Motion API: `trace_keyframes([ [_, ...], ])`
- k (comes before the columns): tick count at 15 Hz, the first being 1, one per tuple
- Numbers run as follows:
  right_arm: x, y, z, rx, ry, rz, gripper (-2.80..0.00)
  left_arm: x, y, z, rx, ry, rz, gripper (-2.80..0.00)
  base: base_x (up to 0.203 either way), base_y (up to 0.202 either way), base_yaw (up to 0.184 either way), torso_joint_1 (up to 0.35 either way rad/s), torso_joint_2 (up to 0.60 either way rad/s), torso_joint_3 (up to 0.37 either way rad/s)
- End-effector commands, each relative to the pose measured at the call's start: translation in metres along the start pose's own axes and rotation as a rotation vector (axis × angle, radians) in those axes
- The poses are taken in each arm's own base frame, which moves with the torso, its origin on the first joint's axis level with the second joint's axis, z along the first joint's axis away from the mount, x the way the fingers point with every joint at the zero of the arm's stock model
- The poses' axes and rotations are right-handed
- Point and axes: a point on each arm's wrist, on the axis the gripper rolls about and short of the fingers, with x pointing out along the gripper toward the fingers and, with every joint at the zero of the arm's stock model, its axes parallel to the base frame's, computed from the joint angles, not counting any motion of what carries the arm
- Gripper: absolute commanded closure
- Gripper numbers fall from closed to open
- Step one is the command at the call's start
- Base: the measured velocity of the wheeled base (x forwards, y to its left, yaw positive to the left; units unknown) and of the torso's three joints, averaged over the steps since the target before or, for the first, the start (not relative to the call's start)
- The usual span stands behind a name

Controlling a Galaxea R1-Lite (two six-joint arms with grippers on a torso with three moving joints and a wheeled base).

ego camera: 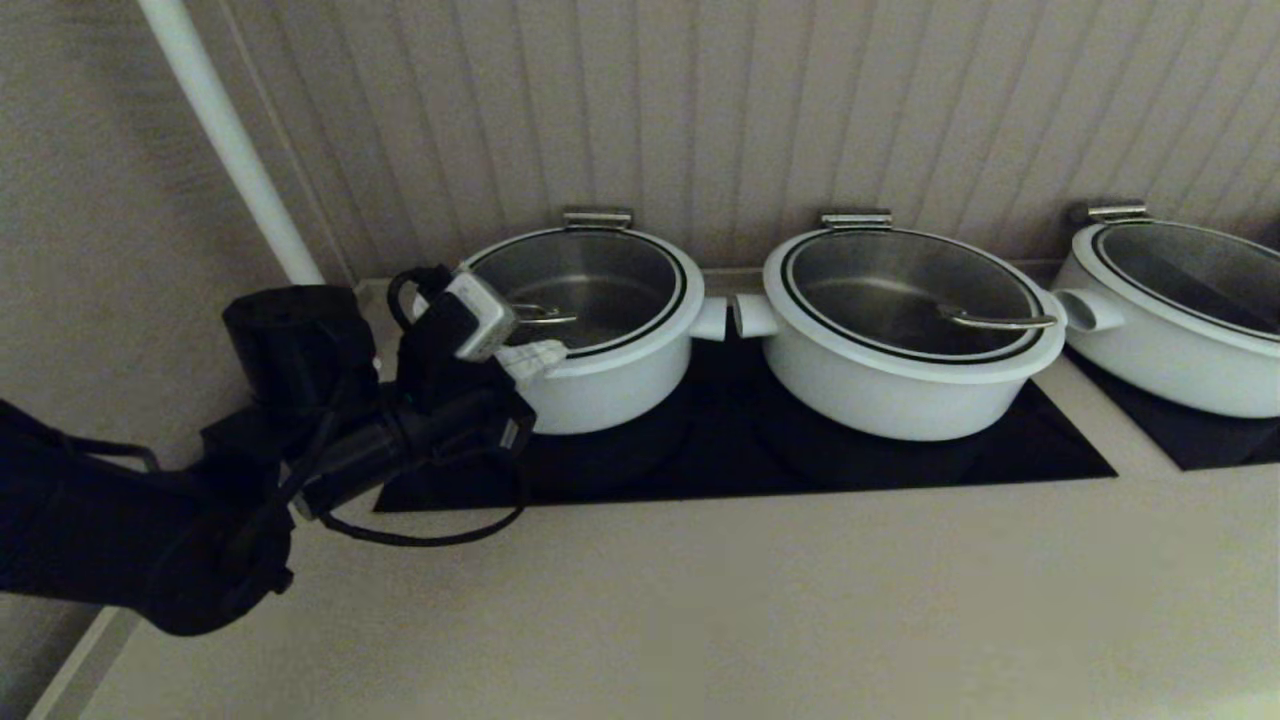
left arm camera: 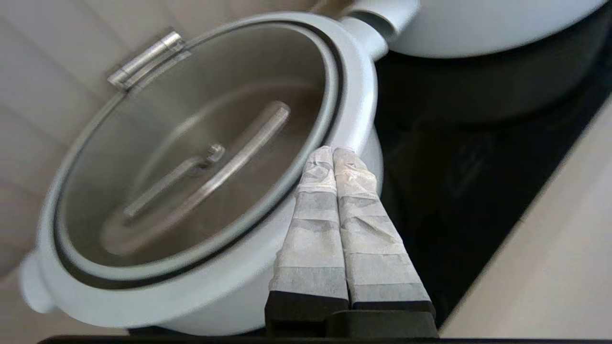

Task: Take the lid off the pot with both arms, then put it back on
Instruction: Open the food pot lid a small opening with the left arm

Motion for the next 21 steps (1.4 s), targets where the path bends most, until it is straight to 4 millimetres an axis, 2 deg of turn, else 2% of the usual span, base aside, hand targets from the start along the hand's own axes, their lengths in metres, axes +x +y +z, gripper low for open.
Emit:
trace_keyframes([
  [1, 0.0, 0.0, 0.0, 0.0, 0.002, 0.0, 0.0, 0.004, 0.004, 0.004, 0.015, -0.02, 0.012, 0.0, 0.0, 0.0, 0.0, 0.0, 0.0, 0.0],
  [10, 0.0, 0.0, 0.0, 0.0, 0.002, 0.0, 0.0, 0.003, 0.008, 0.011, 0.031, -0.043, 0.027, 0.0, 0.0, 0.0, 0.0, 0.0, 0.0, 0.0],
  [16, 0.0, 0.0, 0.0, 0.0, 0.002, 0.001, 0.0, -0.001, 0.004, -0.001, 0.029, 0.003, 0.014, 0.0, 0.0, 0.0, 0.0, 0.0, 0.0, 0.0],
  [21, 0.0, 0.0, 0.0, 0.0, 0.002, 0.0, 0.0, 0.01, 0.004, -0.008, 0.024, 0.015, 0.006, 0.0, 0.0, 0.0, 0.0, 0.0, 0.0, 0.0],
])
